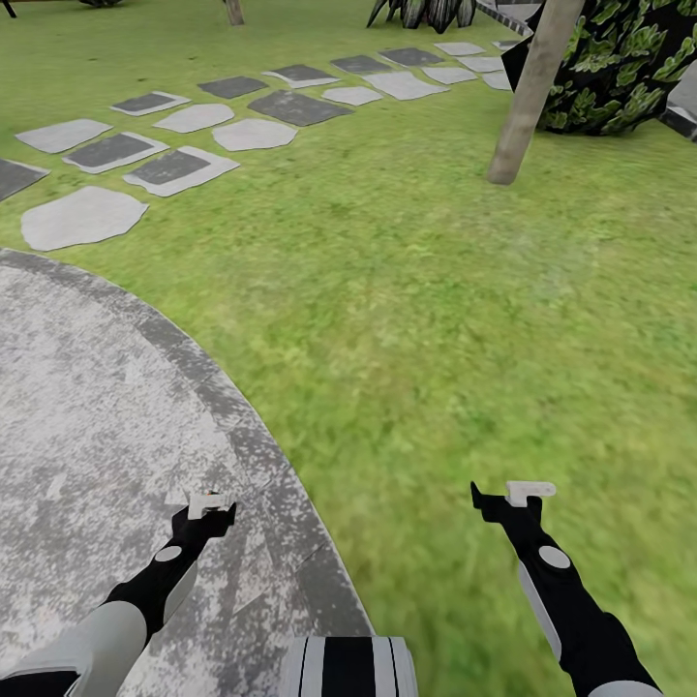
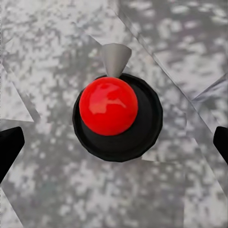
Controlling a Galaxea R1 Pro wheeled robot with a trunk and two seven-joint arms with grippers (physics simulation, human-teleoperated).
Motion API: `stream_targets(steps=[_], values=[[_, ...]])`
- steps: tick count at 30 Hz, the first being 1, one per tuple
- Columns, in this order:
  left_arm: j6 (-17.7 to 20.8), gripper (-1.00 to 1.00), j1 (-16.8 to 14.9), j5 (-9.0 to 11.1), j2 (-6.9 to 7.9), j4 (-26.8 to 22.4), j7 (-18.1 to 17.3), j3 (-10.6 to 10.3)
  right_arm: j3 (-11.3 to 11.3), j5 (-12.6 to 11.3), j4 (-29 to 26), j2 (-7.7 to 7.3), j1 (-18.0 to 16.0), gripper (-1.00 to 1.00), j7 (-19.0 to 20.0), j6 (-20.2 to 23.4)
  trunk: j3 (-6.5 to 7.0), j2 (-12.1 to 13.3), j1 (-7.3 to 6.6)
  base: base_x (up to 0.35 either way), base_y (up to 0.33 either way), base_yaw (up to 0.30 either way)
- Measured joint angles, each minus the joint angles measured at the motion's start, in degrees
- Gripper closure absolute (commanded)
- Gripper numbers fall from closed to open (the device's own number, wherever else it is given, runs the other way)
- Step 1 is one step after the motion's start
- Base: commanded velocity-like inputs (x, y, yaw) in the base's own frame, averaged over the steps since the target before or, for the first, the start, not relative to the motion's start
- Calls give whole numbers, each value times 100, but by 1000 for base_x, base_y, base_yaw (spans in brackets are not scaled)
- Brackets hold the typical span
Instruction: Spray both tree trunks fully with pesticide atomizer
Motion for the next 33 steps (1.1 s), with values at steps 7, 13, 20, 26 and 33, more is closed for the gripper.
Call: stream_targets(steps=[7, 13, 20, 26, 33], values=[[0, -100, 0, 4, 9, -8, -2, 2, 0, 1, 0, 0, 1, -100, 1, 0, 0, 0, 0, 4, 0, 0], [5, -100, 0, 8, 11, -9, 1, 2, 0, 4, 0, 0, 3, -100, 2, 0, 0, 0, -1, 70, 0, 0], [-1, -100, 0, 8, 11, -9, 1, 2, 0, 6, 0, 0, 0, -100, 2, 0, 0, 0, 0, 9, 0, 0], [-1, -100, 0, 3, 11, -9, -3, 2, 0, 7, 0, 0, 1, -100, 0, 0, 0, 0, 0, 0, 0, 0], [6, 100, -1, 16, 10, -10, -8, 6, -7, 0, 0, -8, 0, -100, 2, 0, 0, 0, 0, 0, 0, 0]])
